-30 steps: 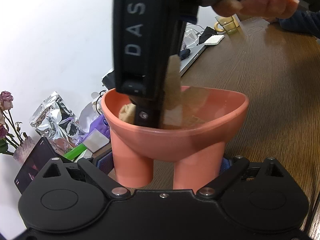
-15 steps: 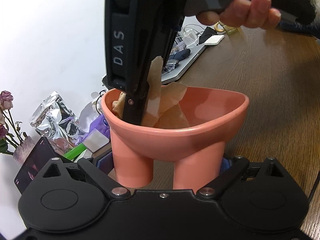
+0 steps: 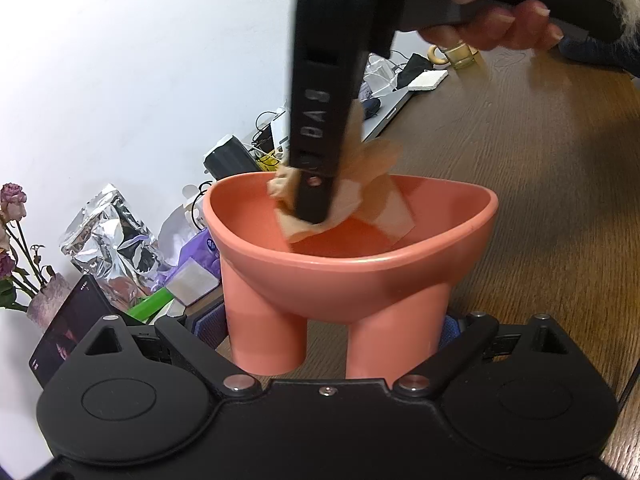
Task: Clean bowl
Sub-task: 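Rub the beige towel around the bowl's inner wall with the right tool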
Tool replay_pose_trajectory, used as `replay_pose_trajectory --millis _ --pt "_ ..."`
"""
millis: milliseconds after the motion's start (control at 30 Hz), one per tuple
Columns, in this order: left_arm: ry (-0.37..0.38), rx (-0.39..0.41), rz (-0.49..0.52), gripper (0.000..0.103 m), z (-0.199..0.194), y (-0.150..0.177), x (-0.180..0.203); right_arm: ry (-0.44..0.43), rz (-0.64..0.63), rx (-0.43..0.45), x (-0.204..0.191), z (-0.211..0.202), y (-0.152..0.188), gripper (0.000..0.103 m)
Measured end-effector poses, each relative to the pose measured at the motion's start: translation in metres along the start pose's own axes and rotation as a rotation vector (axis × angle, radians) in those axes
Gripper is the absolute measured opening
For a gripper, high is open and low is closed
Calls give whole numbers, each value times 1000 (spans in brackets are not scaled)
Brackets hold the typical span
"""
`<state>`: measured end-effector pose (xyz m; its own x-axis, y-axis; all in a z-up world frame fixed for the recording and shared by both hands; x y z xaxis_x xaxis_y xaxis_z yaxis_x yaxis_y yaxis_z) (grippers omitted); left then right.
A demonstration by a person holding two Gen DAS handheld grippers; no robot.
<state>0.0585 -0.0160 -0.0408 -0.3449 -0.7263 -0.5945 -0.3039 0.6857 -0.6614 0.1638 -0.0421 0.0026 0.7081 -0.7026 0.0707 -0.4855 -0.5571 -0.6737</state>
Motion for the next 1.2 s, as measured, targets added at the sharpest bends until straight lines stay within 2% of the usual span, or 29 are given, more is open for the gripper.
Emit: replay_pose_trajectory --millis 200,567,867,1200 --pt "1 0 -1 95 1 0 -1 40 -43 -83 4 0 15 8" --pt "0 0 -3 95 2 0 -2 8 -92 -196 -6 6 35 8" --pt "-3 1 -3 95 -3 3 6 -126 -30 -269 -14 5 41 8" --pt "-5 -1 -2 95 -4 3 7 -261 71 -251 -19 3 37 8"
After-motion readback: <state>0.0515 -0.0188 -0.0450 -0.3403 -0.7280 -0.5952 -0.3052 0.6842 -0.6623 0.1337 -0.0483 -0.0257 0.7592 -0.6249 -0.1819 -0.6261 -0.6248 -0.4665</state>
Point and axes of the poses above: each gripper's, at about its wrist camera, not at the fingertips, and z roughly the way its jaws point, x to its right, y to its underside, the point moved 6 cm from there along z, roughly the way its jaws point, and after that the axes turned 5 degrees about -x, right-handed, at the moved point
